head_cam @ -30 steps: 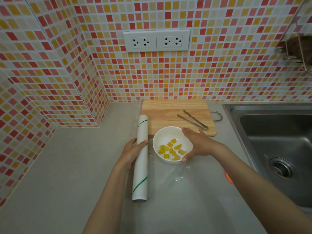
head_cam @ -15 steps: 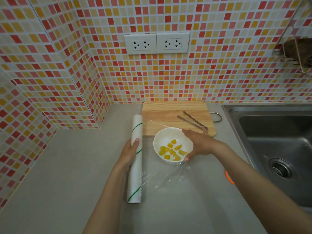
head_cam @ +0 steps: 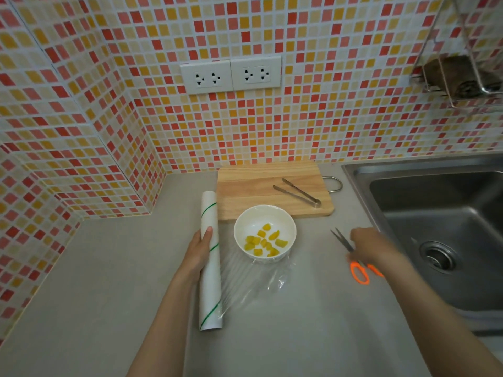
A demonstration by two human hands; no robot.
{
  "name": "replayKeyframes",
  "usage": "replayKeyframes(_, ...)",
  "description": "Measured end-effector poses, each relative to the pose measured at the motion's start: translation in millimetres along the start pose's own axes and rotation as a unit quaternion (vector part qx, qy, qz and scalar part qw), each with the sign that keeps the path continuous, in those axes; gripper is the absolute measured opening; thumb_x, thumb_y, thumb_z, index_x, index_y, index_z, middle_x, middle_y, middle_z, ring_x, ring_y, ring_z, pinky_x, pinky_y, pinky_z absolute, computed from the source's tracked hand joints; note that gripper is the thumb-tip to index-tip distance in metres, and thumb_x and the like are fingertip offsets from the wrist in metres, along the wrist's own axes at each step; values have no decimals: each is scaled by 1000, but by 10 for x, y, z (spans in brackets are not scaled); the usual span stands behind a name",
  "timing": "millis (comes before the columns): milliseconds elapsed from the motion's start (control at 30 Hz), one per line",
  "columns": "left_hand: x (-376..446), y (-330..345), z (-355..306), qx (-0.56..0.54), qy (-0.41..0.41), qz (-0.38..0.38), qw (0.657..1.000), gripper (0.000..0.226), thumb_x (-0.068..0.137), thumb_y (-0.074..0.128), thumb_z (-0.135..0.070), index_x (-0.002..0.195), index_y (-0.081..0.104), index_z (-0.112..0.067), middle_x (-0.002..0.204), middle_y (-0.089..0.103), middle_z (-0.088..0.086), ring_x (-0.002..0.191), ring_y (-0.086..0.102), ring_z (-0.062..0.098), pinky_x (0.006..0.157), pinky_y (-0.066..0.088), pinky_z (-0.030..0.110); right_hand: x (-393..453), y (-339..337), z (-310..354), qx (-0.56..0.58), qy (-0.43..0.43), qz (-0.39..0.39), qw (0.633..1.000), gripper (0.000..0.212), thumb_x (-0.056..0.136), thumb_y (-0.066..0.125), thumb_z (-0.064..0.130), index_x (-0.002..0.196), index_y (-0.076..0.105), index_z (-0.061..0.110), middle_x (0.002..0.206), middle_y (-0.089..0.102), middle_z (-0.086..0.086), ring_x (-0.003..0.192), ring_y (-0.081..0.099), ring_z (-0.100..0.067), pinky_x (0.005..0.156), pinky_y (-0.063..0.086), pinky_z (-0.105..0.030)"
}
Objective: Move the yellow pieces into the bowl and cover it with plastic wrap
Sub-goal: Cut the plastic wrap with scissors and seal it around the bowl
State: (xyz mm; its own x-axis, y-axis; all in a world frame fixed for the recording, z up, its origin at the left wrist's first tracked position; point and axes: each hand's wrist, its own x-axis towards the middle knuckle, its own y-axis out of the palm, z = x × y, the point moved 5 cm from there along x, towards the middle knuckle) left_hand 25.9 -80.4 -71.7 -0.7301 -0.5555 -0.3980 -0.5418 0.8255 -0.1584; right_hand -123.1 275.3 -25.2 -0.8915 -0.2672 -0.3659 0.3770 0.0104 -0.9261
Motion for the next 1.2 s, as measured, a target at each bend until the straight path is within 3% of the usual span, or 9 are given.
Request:
replayKeyframes(200,11,-6,39,-11,-2,0,1000,50,94,44,-47,129,48,-12,126,58,21,115,58,39,96,48,47,-202,180,-104,4,55,-15,998,13,79,60,14,83,48,11,112,59,-17,106,58,-33,73,43,-30)
replayKeyframes(500,-23,-22,66,-20,2,-14,1000,48,95,43,-45,129,49,-11,126,59,21,109,60,36,98,48,49,-281,169,64,-49,77,-64,994,26,82,49,5,107,57,7,115,60,-14,108,58,-32,83,49,-34)
replayKeyframes(633,-26,-36,64,-30,-5,-10,999,49,94,44,-47,127,48,-12,119,60,18,100,61,33,98,47,53,-361,108,66,100,57,-61,991,18,81,54,9,97,59,7,99,65,-19,90,61,-34,71,48,-32)
replayKeyframes(700,-39,-37,55,-39,-9,-8,999,46,94,45,-47,125,49,-13,106,62,13,87,60,28,91,52,50,-472,58,116,278,26,-20,960,14,79,58,6,93,60,9,80,66,-17,65,59,-28,57,46,-27)
replayKeyframes(767,-77,-26,31,-46,-10,-6,999,39,95,44,-45,118,50,-15,90,61,8,70,61,22,70,59,38,-688,95,276,426,-36,67,902,17,81,53,-1,97,57,7,70,63,-16,52,53,-21,48,39,-24)
replayKeyframes(833,-116,-15,11,-45,-8,-7,999,35,96,43,-44,114,50,-14,82,59,7,60,59,20,53,57,29,-976,240,521,457,-117,162,867,17,85,53,-1,100,54,6,67,60,-12,52,51,-17,47,36,-24)
replayKeyframes(1000,-147,-11,-20,-30,9,-5,999,38,96,42,-43,120,51,-15,95,62,5,73,61,16,65,52,29,-1701,842,1182,450,-186,383,785,29,78,69,27,101,60,10,70,59,0,57,57,-11,47,42,-18)
replayKeyframes(1133,-149,-21,-22,-27,14,-9,999,36,97,41,-42,119,52,-16,101,62,6,81,61,19,76,52,34,-1768,1008,1513,466,-148,364,793,28,73,70,37,87,57,17,66,56,-2,55,57,-11,44,41,-19)
replayKeyframes(1200,-150,-29,-8,-33,11,-14,999,41,97,42,-42,124,51,-13,94,62,5,75,61,18,66,53,31,-1702,983,1621,490,-121,329,798,25,79,69,35,85,55,15,62,53,-4,49,55,-11,43,40,-21)
